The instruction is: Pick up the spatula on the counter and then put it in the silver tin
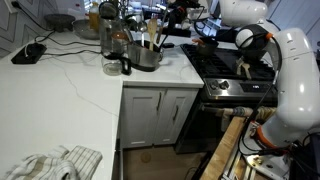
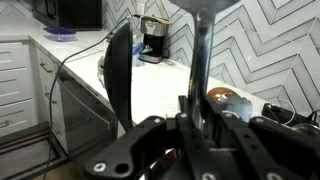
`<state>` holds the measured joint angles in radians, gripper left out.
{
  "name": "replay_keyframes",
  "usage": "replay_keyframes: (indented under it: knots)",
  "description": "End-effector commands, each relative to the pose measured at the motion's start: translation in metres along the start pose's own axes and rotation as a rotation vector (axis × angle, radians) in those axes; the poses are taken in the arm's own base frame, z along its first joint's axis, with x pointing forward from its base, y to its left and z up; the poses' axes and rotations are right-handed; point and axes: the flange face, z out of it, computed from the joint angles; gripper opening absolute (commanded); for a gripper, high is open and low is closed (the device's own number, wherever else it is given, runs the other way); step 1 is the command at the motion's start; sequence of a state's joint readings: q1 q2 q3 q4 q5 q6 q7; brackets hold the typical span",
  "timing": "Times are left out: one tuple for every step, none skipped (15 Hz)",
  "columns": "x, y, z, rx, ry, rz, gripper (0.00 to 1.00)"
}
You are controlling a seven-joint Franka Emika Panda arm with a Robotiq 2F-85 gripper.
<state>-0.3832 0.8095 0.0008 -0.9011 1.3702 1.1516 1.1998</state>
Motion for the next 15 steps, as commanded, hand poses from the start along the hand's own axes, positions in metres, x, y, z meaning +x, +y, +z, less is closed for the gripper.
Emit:
replay_keyframes:
  knots:
    - [0.014,0.004,0.0,-0.009,-0.056,0.067,0.05]
    - [0.018,0.004,0.002,-0.008,-0.06,0.078,0.05]
    - [0.023,0.003,0.003,-0.005,-0.065,0.086,0.05]
    - [0.027,0.003,0.004,-0.002,-0.076,0.093,0.05]
    - [0.031,0.002,0.006,0.002,-0.087,0.097,0.05]
    - [0.035,0.0,0.008,0.007,-0.095,0.1,0.05]
    - [0.039,-0.001,0.011,0.005,-0.112,0.097,0.05]
    - [0.043,-0.001,0.015,0.007,-0.121,0.104,0.05]
    - [0.047,-0.002,0.018,0.004,-0.132,0.107,0.05]
    - [0.052,-0.003,0.022,-0.001,-0.107,0.121,0.05]
    - [0.056,-0.003,0.025,-0.005,-0.102,0.13,0.05]
    - [0.06,-0.004,0.027,-0.007,-0.073,0.136,0.05]
    - [0.063,-0.004,0.03,-0.012,-0.074,0.147,0.05]
    - [0.068,-0.003,0.031,-0.015,-0.058,0.155,0.05]
    - [0.071,-0.003,0.033,-0.018,-0.047,0.163,0.05]
